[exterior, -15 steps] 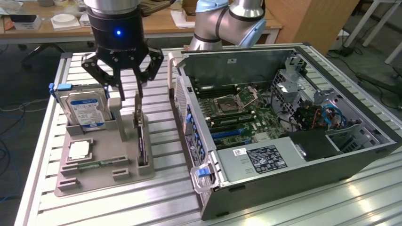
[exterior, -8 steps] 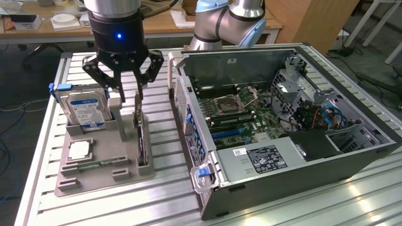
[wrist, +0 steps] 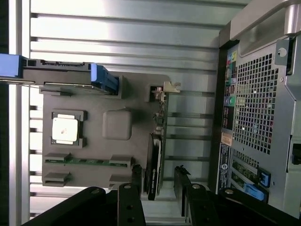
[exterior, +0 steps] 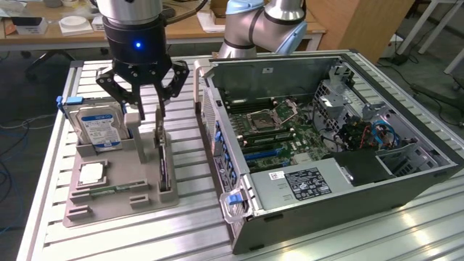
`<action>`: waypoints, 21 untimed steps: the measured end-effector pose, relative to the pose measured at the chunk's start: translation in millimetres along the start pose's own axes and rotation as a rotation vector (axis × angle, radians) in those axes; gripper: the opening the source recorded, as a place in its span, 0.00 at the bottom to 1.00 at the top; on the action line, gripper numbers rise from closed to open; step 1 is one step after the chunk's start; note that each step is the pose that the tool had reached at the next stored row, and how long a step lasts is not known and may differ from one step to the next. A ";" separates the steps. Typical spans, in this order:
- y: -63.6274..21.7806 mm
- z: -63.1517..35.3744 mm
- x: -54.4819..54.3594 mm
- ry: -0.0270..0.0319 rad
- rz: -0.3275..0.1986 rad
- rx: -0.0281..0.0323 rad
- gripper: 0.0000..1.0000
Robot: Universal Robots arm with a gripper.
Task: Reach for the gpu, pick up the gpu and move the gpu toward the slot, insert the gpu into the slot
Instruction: 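Pick up the gpu and move the gpu toward the slot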
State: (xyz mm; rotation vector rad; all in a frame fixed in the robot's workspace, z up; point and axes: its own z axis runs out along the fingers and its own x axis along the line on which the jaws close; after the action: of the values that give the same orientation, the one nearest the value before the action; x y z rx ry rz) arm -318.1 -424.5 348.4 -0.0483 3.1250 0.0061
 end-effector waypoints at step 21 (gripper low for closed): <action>-1.1 13.7 0.2 0.0000 0.004 0.0000 0.41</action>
State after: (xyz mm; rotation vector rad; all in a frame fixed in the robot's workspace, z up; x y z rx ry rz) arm -318.1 -425.5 334.7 -0.0415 3.1252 0.0061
